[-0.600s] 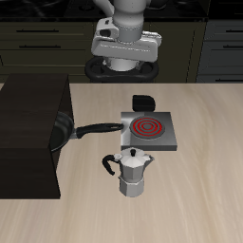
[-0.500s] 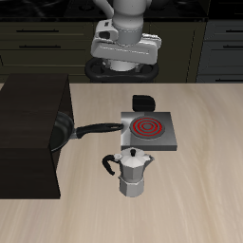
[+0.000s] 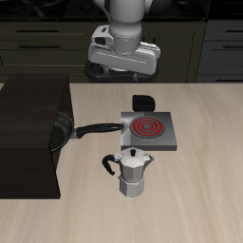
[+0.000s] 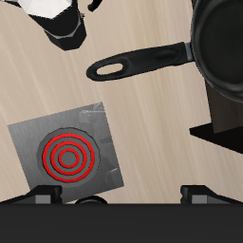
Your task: Place the frypan on top of the shelf
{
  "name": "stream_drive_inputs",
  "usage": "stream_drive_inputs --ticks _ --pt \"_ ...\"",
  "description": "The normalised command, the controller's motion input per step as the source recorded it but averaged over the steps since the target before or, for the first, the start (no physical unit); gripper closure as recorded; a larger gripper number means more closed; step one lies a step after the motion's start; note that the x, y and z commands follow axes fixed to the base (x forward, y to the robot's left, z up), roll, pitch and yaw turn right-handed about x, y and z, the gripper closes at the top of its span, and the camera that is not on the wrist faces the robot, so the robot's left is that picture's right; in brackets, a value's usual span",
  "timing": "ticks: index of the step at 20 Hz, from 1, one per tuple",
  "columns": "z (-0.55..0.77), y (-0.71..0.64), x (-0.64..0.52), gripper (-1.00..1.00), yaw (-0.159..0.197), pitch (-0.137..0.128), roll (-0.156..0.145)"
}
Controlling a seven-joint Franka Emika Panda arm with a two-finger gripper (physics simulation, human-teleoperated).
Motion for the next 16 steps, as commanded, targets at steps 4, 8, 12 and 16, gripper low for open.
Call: stream_drive_inputs --ticks 4,8,12,16 --pt "-0.04 0.07 0.22 -1.0 -0.078 -0.015 0.002" --pt "-0.15 0.09 0.29 -1.0 -0.108 0.032 0.005" --pt "0.01 0.09 0.17 -1.0 -0.085 -0.04 0.05" --pt "0.03 0.01 0.15 -1.0 -0.101 -0.032 0.014"
